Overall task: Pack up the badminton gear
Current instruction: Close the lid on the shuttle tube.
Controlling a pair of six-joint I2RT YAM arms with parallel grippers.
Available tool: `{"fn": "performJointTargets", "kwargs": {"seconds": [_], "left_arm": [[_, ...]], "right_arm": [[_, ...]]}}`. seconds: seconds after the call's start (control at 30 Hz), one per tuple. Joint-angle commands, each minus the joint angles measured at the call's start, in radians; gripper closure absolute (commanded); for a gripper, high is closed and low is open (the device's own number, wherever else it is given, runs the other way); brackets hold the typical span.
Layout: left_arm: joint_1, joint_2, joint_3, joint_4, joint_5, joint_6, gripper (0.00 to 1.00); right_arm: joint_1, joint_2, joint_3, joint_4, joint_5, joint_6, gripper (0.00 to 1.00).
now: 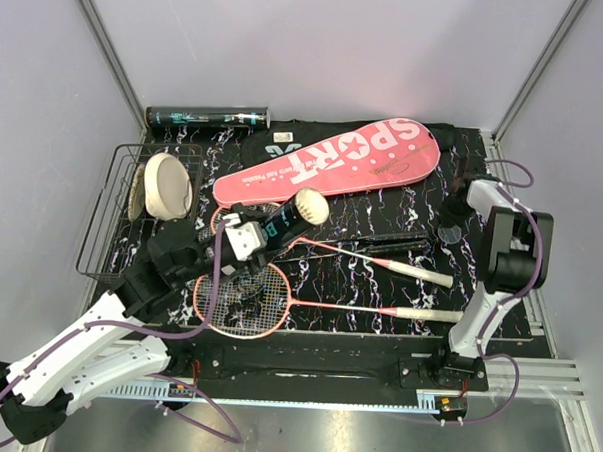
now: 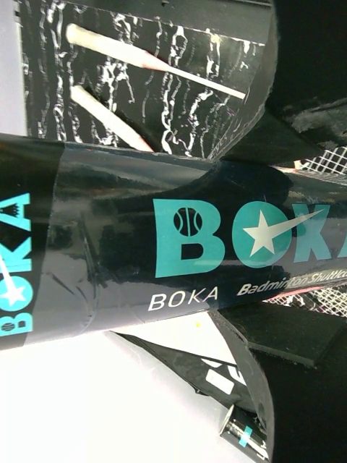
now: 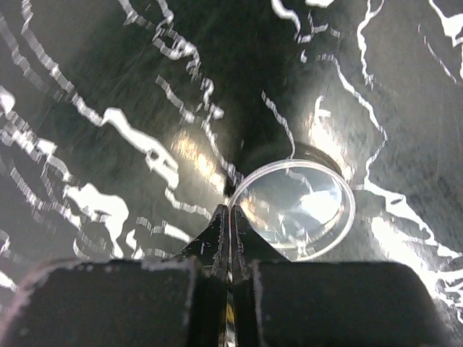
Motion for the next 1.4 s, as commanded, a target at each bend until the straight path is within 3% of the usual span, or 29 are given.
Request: {"fn": "performJointTargets", "kwargs": {"seconds": [0.0,0.1,0.27,0.4,0.63,0.97,1.37], "left_arm": [[0.0,0.019,0.009,0.02,-0.001,0.109,1.0],[0.0,0.058,0.026,-0.029,-0.041,0.175,1.0],[0.0,0.11,0.06,-0.123,-0.041,0.269,1.0],[0.0,0.116,0.06,-0.151,-0.025,0.289,1.0],[-0.001,0.122,0.06,-0.18,-0.041,0.298,1.0],[-0.011,0.151,0.073,-0.183,-0.039,0.287,1.0],[-0.021,0.144,0.066,-0.171,-0.024,0.285,1.0]], "right_arm": [[0.012,-0.287,-0.075,0.111,-0.122,-0.084,1.0],[0.115,-0.529,-0.146,0.144,-0.208,-0.113,1.0],[0.303,-0.782,-0.132,0.143,-0.637,-0.128,1.0],[0.493,-0.884,-0.067,0.094,-0.733,-0.168,1.0],[0.561,-0.924,-0.057,0.026,-0.948,-0.124,1.0],[0.711,-0.874,-0.069,0.08,-0.937,-0.064,1.0],[0.742,-0.827,-0.08,0.072,-0.893,-0.061,1.0]]}}
